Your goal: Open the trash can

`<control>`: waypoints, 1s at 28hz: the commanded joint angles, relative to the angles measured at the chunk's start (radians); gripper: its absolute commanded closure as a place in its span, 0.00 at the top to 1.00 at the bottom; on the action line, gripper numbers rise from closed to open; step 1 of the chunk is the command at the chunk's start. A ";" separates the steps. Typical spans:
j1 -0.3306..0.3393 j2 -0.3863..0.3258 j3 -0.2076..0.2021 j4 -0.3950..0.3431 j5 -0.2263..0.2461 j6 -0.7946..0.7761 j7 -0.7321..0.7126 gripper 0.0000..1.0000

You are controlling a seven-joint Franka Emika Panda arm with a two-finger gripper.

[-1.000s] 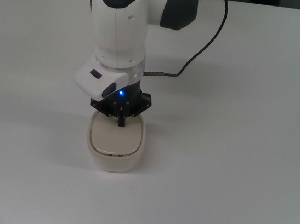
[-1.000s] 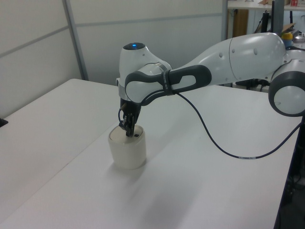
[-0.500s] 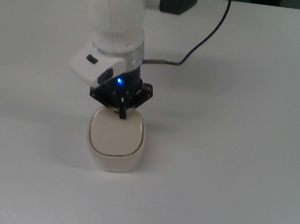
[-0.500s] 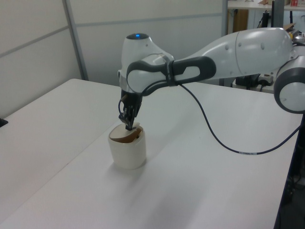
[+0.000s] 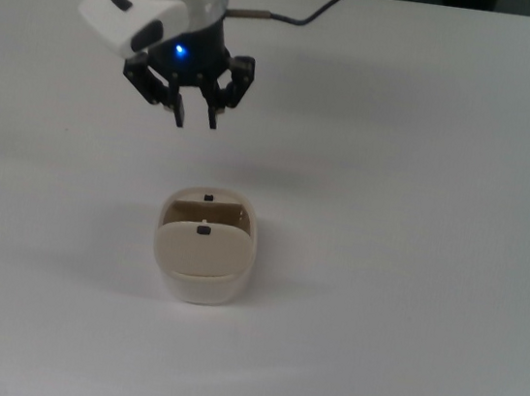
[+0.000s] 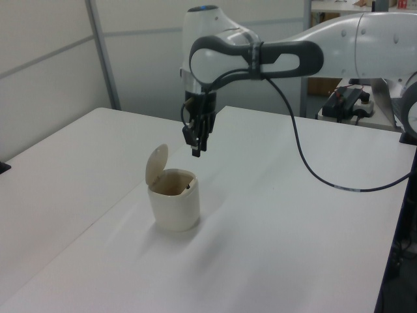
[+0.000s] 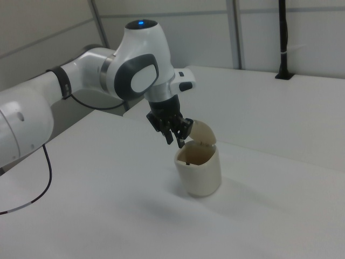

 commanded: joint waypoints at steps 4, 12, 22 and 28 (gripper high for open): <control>-0.024 -0.063 -0.005 -0.008 -0.030 -0.107 0.000 1.00; -0.024 -0.086 -0.005 -0.006 -0.080 -0.182 0.005 1.00; -0.024 -0.083 -0.004 -0.006 -0.139 -0.177 0.005 1.00; -0.024 -0.085 -0.002 -0.008 -0.139 -0.179 0.006 1.00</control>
